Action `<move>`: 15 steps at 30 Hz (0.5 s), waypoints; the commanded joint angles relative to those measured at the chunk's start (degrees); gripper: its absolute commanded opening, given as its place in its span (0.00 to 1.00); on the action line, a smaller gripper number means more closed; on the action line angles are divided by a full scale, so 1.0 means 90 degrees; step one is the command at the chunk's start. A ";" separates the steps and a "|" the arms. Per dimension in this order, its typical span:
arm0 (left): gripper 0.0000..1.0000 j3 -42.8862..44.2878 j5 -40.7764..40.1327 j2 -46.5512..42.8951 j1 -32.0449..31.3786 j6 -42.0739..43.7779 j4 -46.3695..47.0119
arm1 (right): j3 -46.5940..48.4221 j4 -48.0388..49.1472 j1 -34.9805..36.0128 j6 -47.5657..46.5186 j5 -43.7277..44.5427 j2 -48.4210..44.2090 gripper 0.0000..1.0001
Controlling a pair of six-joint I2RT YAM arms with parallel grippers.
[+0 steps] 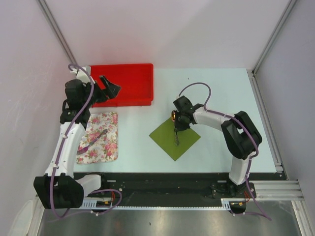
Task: Place the utensils on the paper napkin and roll it up
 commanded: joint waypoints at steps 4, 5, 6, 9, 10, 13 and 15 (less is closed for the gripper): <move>1.00 -0.0009 0.0199 -0.0024 0.0054 -0.0189 0.0301 | 0.0218 0.0072 -0.0068 0.0073 0.0357 0.0056 0.00; 1.00 -0.0019 0.0209 -0.0024 0.0054 -0.0198 0.0311 | 0.0218 0.0062 -0.0088 0.0073 0.0366 0.0095 0.00; 1.00 -0.0019 0.0209 -0.0024 0.0054 -0.0199 0.0321 | 0.0218 0.0082 -0.0097 0.0083 0.0357 0.0115 0.00; 1.00 -0.0019 0.0189 -0.0034 0.0083 -0.0208 0.0331 | 0.0247 0.0082 -0.0107 0.0083 0.0308 0.0203 0.00; 1.00 -0.0038 0.0180 -0.0043 0.0083 -0.0218 0.0331 | 0.0257 0.0082 -0.0107 0.0083 0.0308 0.0222 0.00; 1.00 -0.0068 0.0209 -0.0043 0.0093 -0.0237 0.0340 | 0.0267 0.0082 -0.0107 0.0083 0.0288 0.0261 0.03; 1.00 -0.0078 0.0209 -0.0024 0.0102 -0.0247 0.0370 | 0.0286 0.0082 -0.0127 0.0092 0.0269 0.0300 0.04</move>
